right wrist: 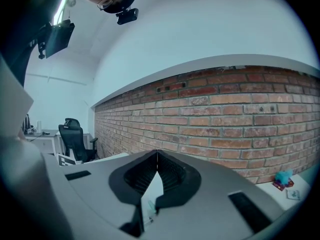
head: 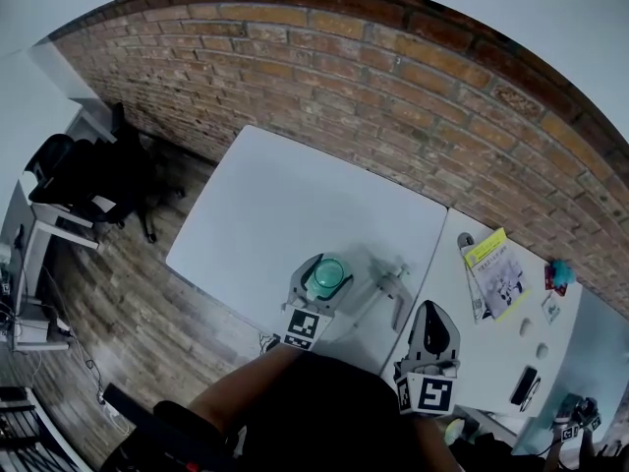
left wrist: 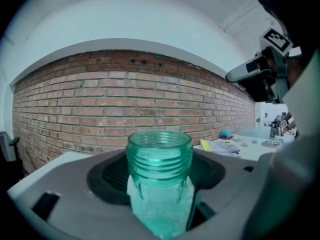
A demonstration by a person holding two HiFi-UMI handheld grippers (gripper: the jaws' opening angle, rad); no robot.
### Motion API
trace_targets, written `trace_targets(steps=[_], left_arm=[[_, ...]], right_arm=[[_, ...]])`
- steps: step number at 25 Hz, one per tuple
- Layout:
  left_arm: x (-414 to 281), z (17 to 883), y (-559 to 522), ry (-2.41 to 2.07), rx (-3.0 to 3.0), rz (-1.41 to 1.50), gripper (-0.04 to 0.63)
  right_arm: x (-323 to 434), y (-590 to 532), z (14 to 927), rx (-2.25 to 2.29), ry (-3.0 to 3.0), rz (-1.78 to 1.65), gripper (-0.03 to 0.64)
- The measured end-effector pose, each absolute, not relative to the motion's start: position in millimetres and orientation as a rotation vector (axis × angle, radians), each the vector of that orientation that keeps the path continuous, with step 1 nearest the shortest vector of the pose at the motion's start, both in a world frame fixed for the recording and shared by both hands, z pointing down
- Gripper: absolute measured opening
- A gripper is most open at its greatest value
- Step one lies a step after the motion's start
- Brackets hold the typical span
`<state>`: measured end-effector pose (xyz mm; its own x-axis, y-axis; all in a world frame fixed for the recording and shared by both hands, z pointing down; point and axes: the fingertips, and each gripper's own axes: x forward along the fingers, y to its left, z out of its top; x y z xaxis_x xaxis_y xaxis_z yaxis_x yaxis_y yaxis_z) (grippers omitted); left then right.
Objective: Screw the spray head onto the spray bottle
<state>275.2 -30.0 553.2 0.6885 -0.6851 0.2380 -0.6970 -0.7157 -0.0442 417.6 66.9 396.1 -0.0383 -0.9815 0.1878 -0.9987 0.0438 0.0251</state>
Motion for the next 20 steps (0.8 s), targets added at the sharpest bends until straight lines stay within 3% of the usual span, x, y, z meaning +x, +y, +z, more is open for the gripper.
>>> trace_targets(steps=[13,20], left_arm=[[198.3,554.7,-72.0,-1.257,2.786,0.392,0.325],[193.6,556.2,-73.0,-1.165,2.843,0.375,0.325]], right_arm=[[384.0,42.9,407.7,2.133,-2.104,0.262,0.008],[386.2,36.5,410.0,2.243,-2.005,0.297,0.008]])
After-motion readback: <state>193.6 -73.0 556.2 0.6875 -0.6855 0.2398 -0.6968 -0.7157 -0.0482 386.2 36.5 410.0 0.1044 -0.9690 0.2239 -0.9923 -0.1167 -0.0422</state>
